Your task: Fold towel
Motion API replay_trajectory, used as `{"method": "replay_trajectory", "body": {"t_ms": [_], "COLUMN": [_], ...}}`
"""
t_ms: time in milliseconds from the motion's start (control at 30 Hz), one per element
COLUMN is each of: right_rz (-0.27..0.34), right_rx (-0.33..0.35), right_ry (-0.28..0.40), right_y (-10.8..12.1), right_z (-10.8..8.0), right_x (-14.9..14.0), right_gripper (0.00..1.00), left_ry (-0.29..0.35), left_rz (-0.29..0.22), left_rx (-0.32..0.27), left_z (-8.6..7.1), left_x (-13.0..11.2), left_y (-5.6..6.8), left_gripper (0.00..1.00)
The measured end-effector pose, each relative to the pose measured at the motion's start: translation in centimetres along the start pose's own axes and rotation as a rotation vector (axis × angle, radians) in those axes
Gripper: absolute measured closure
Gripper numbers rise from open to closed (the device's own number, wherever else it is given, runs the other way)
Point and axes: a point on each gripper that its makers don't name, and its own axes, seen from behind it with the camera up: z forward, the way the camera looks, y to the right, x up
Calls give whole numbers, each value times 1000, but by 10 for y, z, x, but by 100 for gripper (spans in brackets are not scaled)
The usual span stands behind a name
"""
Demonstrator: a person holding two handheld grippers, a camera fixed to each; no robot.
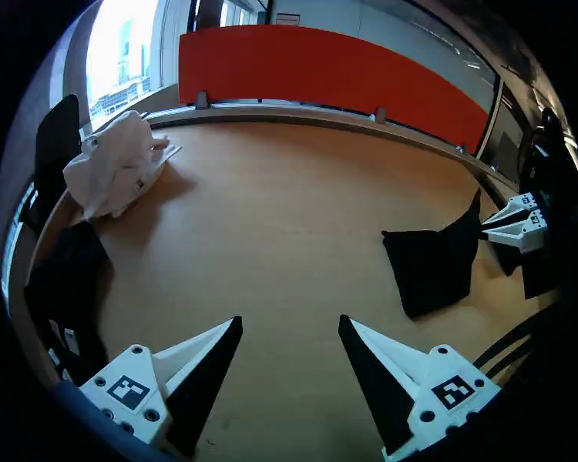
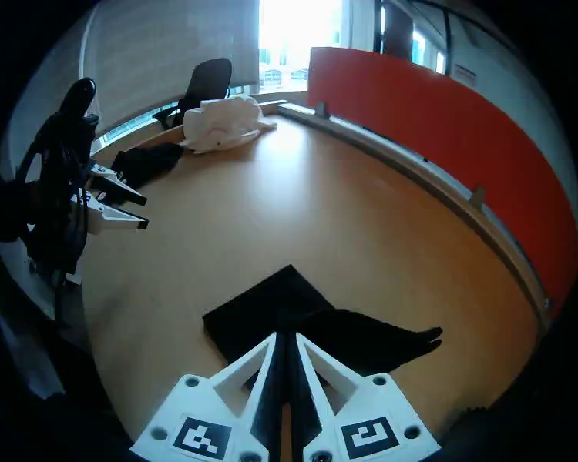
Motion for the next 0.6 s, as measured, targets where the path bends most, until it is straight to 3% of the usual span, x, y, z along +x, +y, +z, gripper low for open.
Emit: {"method": "replay_trajectory", "body": {"t_ms": [367,433,600], "right_rz": [7,13,38], "right_rx": [83,84,64], "right_ry": [-40,-50,-71], "right_y": [-37,-38,-33], "right_z": [34,38,43], "right_x": [-8,-11,-19], "right_gripper": [95,91,30], "left_ry": [3,2,-1], "left_rz": [-16,-19,-26], "left_rx": [8,9,14], "left_z": [-6,-7,-8], "left_x": [-5,-6,-9], "left_y": [-4,-6,-9], "left_gripper": [7,7,7]}}
